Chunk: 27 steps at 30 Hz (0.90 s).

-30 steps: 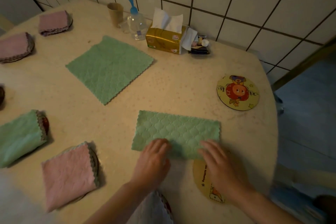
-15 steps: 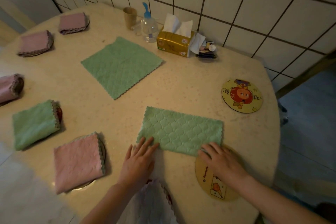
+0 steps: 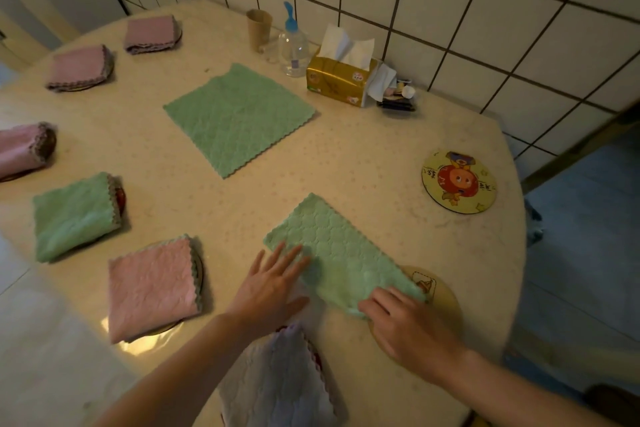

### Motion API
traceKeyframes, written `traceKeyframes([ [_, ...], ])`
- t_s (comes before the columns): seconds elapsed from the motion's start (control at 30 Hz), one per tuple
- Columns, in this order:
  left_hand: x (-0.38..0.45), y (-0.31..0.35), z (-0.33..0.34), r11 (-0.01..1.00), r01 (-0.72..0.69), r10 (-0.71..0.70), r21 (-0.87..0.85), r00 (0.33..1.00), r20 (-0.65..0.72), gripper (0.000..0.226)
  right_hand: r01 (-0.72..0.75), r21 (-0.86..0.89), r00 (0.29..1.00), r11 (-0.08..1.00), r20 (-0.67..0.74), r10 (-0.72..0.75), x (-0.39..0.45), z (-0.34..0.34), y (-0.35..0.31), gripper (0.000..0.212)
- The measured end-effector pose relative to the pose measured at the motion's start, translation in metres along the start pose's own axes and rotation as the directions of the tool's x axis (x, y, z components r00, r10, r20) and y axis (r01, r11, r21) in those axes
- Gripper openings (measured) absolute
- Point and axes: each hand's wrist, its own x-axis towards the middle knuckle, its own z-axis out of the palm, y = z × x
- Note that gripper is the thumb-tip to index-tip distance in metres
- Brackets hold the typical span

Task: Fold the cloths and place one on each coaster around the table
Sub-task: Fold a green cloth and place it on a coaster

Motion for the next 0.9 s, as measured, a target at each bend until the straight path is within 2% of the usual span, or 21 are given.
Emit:
traceKeyframes([
  [0.1, -0.006, 0.028, 0.004, 0.973, -0.227, 0.226, -0.045, 0.974, -0.021, 0.077, 0.009, 0.071, 1.0, 0.997, 0.006, -0.009, -0.001, 0.004, -0.022, 0.024],
  [0.13, -0.009, 0.037, 0.009, 0.966, -0.257, 0.255, -0.042, 0.966, -0.028, 0.074, 0.008, 0.093, 1.0, 0.996, 0.002, -0.008, 0.0, 0.004, -0.027, 0.022],
  [0.23, -0.015, 0.05, 0.02, 0.965, -0.243, 0.238, -0.1, 0.97, -0.055, 0.057, 0.037, 0.166, 0.999, 0.985, -0.016, -0.035, 0.002, -0.003, -0.038, 0.02],
  [0.33, -0.019, 0.048, 0.026, 0.969, -0.175, 0.164, -0.177, 0.983, -0.078, 0.053, 0.06, 0.156, 0.997, 0.986, -0.061, -0.051, 0.012, 0.0, -0.024, 0.017],
  [0.37, -0.02, 0.046, 0.029, 0.963, -0.165, 0.152, -0.211, 0.985, -0.08, 0.053, 0.031, 0.154, 0.999, 0.988, -0.046, -0.024, 0.017, 0.002, -0.012, 0.024],
  [0.43, -0.021, 0.044, 0.032, 0.948, -0.149, 0.136, -0.282, 0.989, -0.065, 0.055, -0.013, 0.081, 0.999, 0.997, 0.045, 0.009, 0.026, 0.008, 0.015, 0.062],
  [0.5, -0.022, 0.043, 0.03, 0.926, -0.132, 0.114, -0.354, 0.991, -0.072, 0.059, 0.086, -0.075, 0.988, 0.993, 0.137, -0.075, 0.032, 0.009, 0.04, 0.093],
  [0.57, -0.023, 0.044, 0.024, 0.895, -0.114, 0.08, -0.431, 0.992, -0.097, 0.061, 0.197, -0.123, 0.957, 0.973, 0.241, -0.163, 0.035, 0.007, 0.057, 0.1],
  [0.7, -0.024, 0.044, 0.013, 0.827, -0.035, -0.017, -0.562, 0.996, -0.087, 0.045, 0.305, -0.149, 0.918, 0.941, 0.309, -0.248, 0.04, 0.011, 0.079, 0.092],
  [0.8, -0.023, 0.042, 0.011, 0.765, 0.041, -0.119, -0.642, 0.99, -0.079, 0.041, 0.338, -0.098, 0.909, 0.936, 0.293, -0.297, 0.047, 0.011, 0.083, 0.075],
  [0.87, -0.021, 0.04, 0.006, 0.669, 0.12, -0.216, -0.734, 0.976, -0.038, 0.039, 0.301, -0.014, 0.921, 0.953, 0.264, -0.287, 0.056, 0.008, 0.08, 0.057],
  [0.9, -0.019, 0.04, 0.003, 0.593, 0.177, -0.267, -0.786, 0.964, 0.016, 0.036, 0.232, 0.067, 0.936, 0.97, 0.255, -0.241, 0.062, 0.006, 0.077, 0.048],
])
